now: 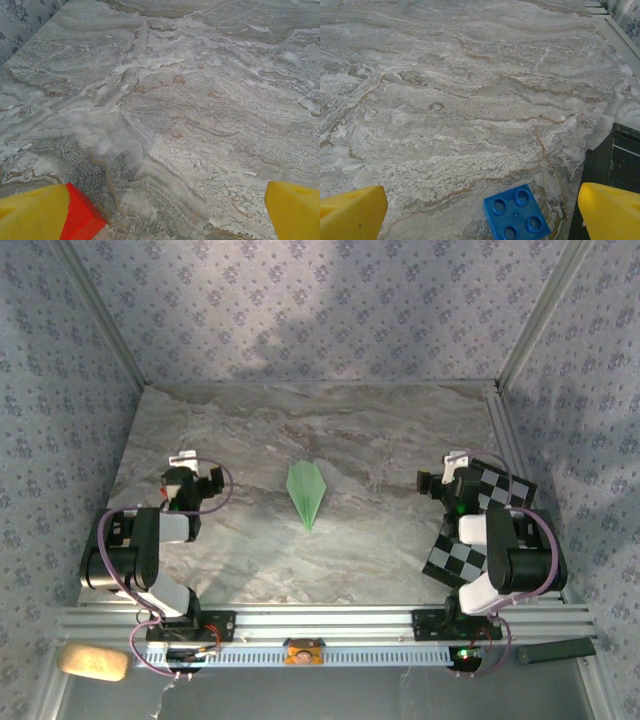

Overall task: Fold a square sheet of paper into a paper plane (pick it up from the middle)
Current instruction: Reset both arms

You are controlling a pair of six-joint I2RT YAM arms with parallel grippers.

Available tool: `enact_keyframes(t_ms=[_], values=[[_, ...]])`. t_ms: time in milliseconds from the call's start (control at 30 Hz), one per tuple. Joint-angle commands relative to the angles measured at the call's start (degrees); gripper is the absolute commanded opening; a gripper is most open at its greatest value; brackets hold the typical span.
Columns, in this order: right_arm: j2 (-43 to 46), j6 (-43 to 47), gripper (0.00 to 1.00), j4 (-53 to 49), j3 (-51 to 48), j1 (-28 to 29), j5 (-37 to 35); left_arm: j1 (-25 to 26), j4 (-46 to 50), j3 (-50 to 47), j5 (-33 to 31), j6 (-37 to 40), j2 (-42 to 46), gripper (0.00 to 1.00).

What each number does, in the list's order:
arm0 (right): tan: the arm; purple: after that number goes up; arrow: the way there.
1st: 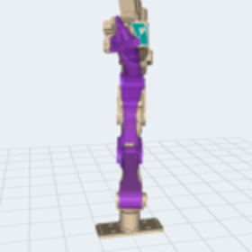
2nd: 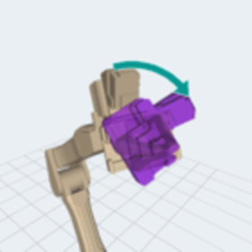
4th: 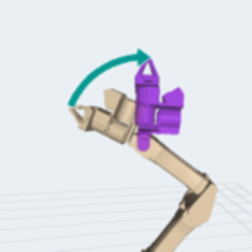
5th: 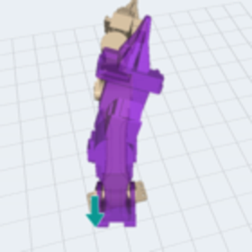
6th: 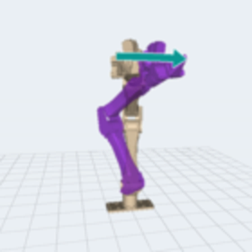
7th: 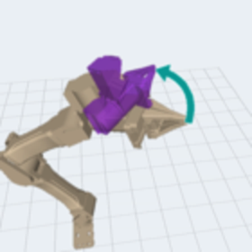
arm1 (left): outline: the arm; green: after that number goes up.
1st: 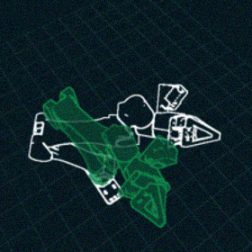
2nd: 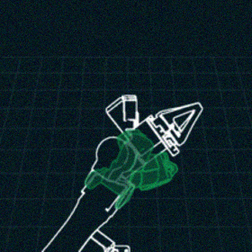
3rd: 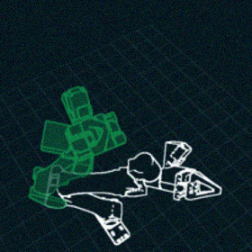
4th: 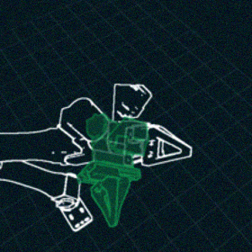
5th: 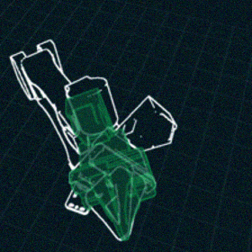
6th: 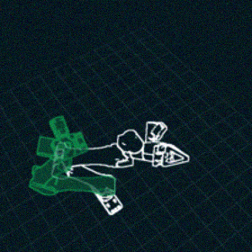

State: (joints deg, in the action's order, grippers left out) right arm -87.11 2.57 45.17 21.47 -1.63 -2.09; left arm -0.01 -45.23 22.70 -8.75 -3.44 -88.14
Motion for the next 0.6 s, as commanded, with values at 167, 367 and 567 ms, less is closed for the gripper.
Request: enact_keyframes(t_ms=[167,367,567], values=[[0.18,-1.08,1.00,0.85,1.04,0.21,-1.72,-0.25,-2.33,0.42,0.86,0.76,0.31,1.00],[0.16,-0.89,1.00,0.41,1.26,0.44,-1.67,-0.25,-2.38,0.41,0.88,0.74,0.33,1.00],[0.13,-0.98,1.00,0.36,1.36,0.11,-1.18,-0.25,-2.40,0.39,0.86,0.78,0.31,1.00]])
